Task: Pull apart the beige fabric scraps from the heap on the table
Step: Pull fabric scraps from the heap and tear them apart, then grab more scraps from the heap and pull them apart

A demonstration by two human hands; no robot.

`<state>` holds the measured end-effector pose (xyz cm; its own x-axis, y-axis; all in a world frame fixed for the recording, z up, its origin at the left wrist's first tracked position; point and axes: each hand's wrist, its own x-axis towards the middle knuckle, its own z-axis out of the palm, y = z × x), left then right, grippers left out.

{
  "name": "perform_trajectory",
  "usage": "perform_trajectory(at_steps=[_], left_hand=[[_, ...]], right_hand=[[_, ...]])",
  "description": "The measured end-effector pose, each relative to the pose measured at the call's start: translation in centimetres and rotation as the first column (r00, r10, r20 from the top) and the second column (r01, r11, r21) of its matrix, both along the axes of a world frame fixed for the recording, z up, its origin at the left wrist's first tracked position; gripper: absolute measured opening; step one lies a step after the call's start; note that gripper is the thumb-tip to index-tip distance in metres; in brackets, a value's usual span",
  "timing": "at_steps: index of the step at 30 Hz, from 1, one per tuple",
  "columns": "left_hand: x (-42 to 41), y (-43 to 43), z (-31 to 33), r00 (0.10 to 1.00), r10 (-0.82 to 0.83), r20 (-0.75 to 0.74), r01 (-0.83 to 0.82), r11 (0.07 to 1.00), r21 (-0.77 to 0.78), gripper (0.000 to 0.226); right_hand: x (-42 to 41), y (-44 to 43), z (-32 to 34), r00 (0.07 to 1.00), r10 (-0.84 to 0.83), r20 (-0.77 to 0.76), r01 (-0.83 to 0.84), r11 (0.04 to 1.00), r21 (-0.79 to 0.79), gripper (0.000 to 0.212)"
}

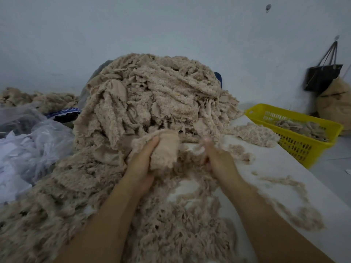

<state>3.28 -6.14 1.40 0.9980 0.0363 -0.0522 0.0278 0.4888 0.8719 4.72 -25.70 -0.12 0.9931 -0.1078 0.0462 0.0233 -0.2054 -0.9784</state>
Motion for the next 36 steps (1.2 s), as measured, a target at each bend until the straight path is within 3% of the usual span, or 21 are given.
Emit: perform_trajectory(at_steps=[2,5,9,13,15,17,18,20,21,23,25,28,32,34,36], left_hand=[[-0.1,-0.7,-0.2,0.999,0.015,-0.043,-0.012,0.997,0.074,0.040],[-0.2,-1.1,-0.3,0.999,0.002,-0.054,0.007,0.986,0.166,0.028],[-0.6,-2.2,-0.6,0.996,-0.066,-0.054,0.083,0.894,0.440,0.069],[-1.2,-2.3,-0.8,0.982,-0.186,-0.019,0.169,0.839,0.518,0.071],[-1.1,-1.7,-0.8,0.992,-0.121,0.040,0.071,0.786,0.614,0.083],[-0.7,-1.1,-0.5,0.975,0.024,0.222,-0.173,0.712,0.681,0.068],[-0.4,-0.6,-0.4,0.943,0.124,0.310,-0.311,0.665,0.680,0.055],[0.3,0.7,-0.6,0.854,0.329,0.403,-0.520,0.510,0.685,0.039],[0.7,1.3,-0.9,0.826,0.397,0.400,-0.549,0.413,0.726,0.037],[1.1,1.8,-1.4,0.815,0.461,0.350,-0.498,0.248,0.831,0.042],[1.1,1.8,-1.7,0.807,0.490,0.330,-0.459,0.167,0.873,0.047],[1.3,2.7,-2.0,0.787,0.544,0.291,-0.437,0.158,0.886,0.050],[1.9,3.7,-2.8,0.859,0.474,0.193,-0.285,0.129,0.950,0.025],[1.7,3.5,-2.5,0.861,0.414,0.295,-0.393,0.174,0.903,0.021],[1.1,2.5,-1.9,0.815,0.301,0.495,-0.562,0.202,0.802,0.018]], right_hand=[[-0.7,1.5,0.1,0.992,0.110,0.068,-0.095,0.975,-0.199,0.071],[-1.2,2.2,0.6,0.959,0.260,0.115,-0.260,0.965,-0.017,0.058],[-1.7,3.0,0.3,0.862,0.495,0.114,-0.504,0.860,0.078,0.022],[-1.6,2.9,-0.2,0.849,0.521,0.090,-0.529,0.835,0.151,0.030],[-1.1,2.5,0.2,0.904,0.416,0.104,-0.428,0.865,0.260,0.031],[-0.2,0.7,1.0,0.972,0.150,0.181,-0.227,0.802,0.553,0.022],[0.3,-0.5,1.6,0.985,-0.013,0.174,-0.121,0.665,0.737,0.011],[0.8,-2.5,2.2,0.966,-0.252,0.062,0.035,0.365,0.930,0.049],[1.0,-3.0,1.9,0.953,-0.302,-0.005,0.101,0.305,0.947,0.062],[1.0,-2.5,1.0,0.956,-0.286,-0.070,0.183,0.389,0.903,0.068],[1.0,-1.2,0.5,0.972,-0.232,-0.034,0.165,0.574,0.802,0.060],[1.1,0.0,0.3,0.981,-0.182,0.070,0.102,0.787,0.609,0.046],[0.6,0.4,-0.3,0.985,-0.119,0.123,0.049,0.884,0.466,0.046],[0.4,0.5,-0.2,0.990,-0.078,0.117,0.020,0.900,0.436,0.042],[0.1,0.8,0.0,0.995,-0.004,0.103,-0.037,0.920,0.390,0.041]])
